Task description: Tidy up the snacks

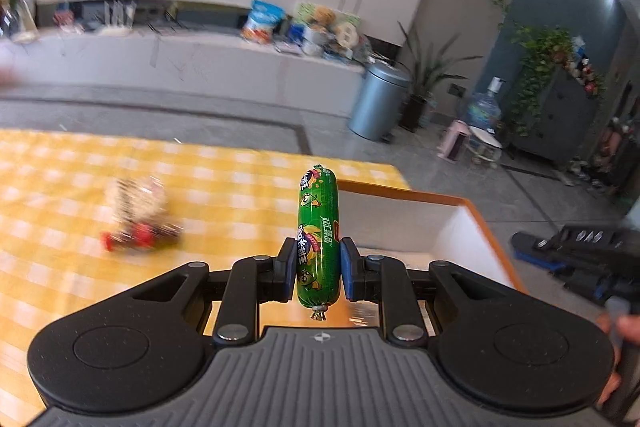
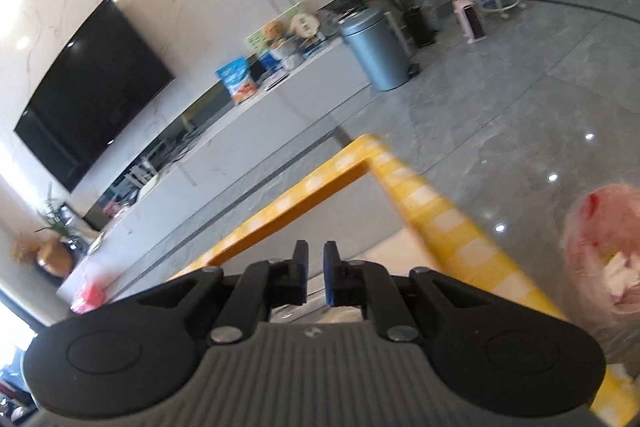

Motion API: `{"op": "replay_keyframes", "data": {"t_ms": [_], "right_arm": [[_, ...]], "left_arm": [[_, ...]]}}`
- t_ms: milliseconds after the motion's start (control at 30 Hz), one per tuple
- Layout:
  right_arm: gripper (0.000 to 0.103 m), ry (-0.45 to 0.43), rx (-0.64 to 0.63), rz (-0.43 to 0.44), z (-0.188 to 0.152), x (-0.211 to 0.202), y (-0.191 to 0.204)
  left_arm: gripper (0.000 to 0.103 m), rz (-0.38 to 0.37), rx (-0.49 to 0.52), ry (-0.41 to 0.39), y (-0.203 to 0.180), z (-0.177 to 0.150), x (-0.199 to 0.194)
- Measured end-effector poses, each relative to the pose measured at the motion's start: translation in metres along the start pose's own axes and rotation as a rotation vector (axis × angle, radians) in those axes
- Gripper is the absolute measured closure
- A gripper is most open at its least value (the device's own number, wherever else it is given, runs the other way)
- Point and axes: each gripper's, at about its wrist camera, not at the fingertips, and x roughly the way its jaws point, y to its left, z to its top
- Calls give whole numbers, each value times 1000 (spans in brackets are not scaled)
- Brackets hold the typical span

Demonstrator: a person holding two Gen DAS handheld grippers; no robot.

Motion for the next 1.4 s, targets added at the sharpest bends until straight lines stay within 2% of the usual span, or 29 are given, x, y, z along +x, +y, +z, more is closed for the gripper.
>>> {"op": "replay_keyframes", "data": {"t_ms": [67, 133, 167, 200, 333, 467, 600, 667, 733, 800, 833, 867, 900, 933, 1067, 1300, 1400], "right_arm": [[94, -4, -4, -22, 2, -2, -4], [85, -4, -5, -22, 2, -4, -9], [76, -3, -15, -21, 2, -2, -10], [74, 0, -37, -28, -1, 0, -8], [74, -11, -87, -89, -1, 0, -12], [74, -39, -5, -72, 2, -5, -32], [74, -87, 68, -106, 3, -10, -45], [74, -123, 127, -100, 6, -15, -51], [74, -152, 163, -86, 6, -19, -54], [74, -166, 171, -84, 7, -22, -53], [74, -166, 171, -85, 7, -21, -52], [74, -162, 173, -82, 7, -20, -53], [74, -154, 174, -80, 8, -19, -53], [74, -148, 174, -79, 8, -18, -52], [74, -131, 160, -76, 6, -15, -50], [74, -114, 116, -71, 6, -12, -42], [74, -122, 31, -102, 5, -12, -28]], "left_arm": [[78, -44, -15, 35, -8, 2, 10], [78, -80, -20, 61, -17, 5, 21], [78, -87, -30, 70, -21, 5, 27], [78, -92, -43, 77, -25, 6, 33], [78, -146, -73, 132, -41, 0, 55], [78, -190, -101, 203, -55, 0, 78], [78, -189, -135, 238, -70, 6, 102], [78, -195, -139, 247, -75, 9, 112], [77, -217, -111, 212, -82, 10, 118], [45, -180, 38, 142, -98, 7, 124], [15, -140, 94, 115, -105, 4, 125], [15, -105, 103, 97, -107, 1, 125], [21, -81, 78, 92, -104, -1, 125], [24, -88, 43, 102, -101, -3, 124], [24, -143, -23, 143, -83, -3, 118], [24, -105, 47, 105, -83, -1, 95], [22, -47, 78, 89, -87, 0, 91]]}}
